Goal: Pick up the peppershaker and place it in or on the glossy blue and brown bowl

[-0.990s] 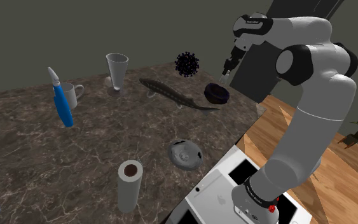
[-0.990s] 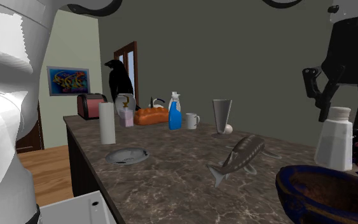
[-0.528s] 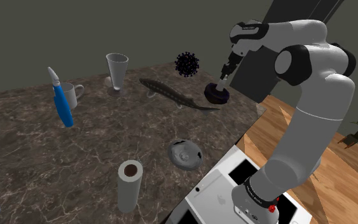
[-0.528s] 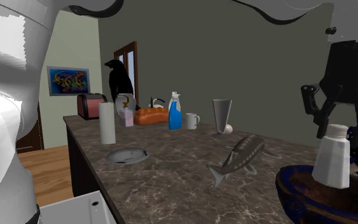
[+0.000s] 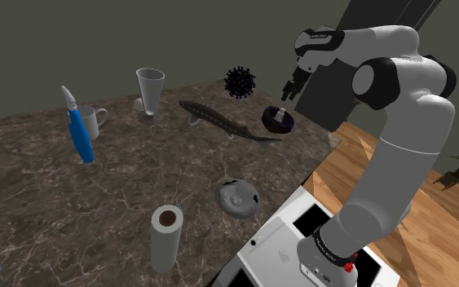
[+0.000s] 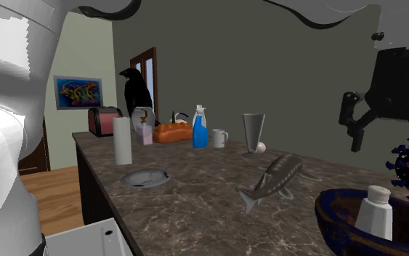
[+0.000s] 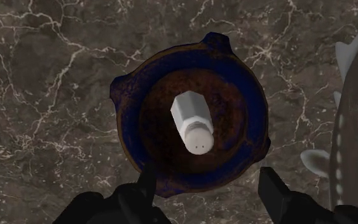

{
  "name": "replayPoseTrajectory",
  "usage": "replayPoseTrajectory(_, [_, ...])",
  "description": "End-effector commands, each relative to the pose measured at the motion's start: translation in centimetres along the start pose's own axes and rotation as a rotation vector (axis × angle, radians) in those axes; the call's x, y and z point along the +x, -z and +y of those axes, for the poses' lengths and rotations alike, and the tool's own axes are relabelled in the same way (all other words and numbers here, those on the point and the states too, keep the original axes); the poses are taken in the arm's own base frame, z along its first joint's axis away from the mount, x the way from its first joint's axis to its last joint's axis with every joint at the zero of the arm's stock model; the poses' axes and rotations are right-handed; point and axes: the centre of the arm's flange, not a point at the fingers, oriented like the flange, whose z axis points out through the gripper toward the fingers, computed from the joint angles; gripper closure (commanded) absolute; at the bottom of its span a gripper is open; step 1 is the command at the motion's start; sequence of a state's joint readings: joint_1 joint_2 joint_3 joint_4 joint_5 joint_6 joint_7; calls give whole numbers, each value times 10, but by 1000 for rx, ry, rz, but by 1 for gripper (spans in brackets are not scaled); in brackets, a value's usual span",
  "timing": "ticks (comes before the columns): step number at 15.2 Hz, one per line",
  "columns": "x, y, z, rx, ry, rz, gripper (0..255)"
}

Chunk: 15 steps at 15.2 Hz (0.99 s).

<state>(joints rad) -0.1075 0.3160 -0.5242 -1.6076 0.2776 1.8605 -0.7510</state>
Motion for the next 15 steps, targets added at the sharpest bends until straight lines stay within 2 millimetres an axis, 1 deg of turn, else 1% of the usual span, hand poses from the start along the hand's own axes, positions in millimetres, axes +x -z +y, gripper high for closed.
replayPoseTrajectory(1, [0,0,0,0,0,0,0])
replayPoseTrajectory(4, [0,0,0,0,0,0,0])
replayPoseTrajectory(7, [0,40,0,0,0,0,0])
replayPoseTrajectory(8, [0,50,0,0,0,0,0])
replayPoseTrajectory(15, [0,50,0,0,0,0,0])
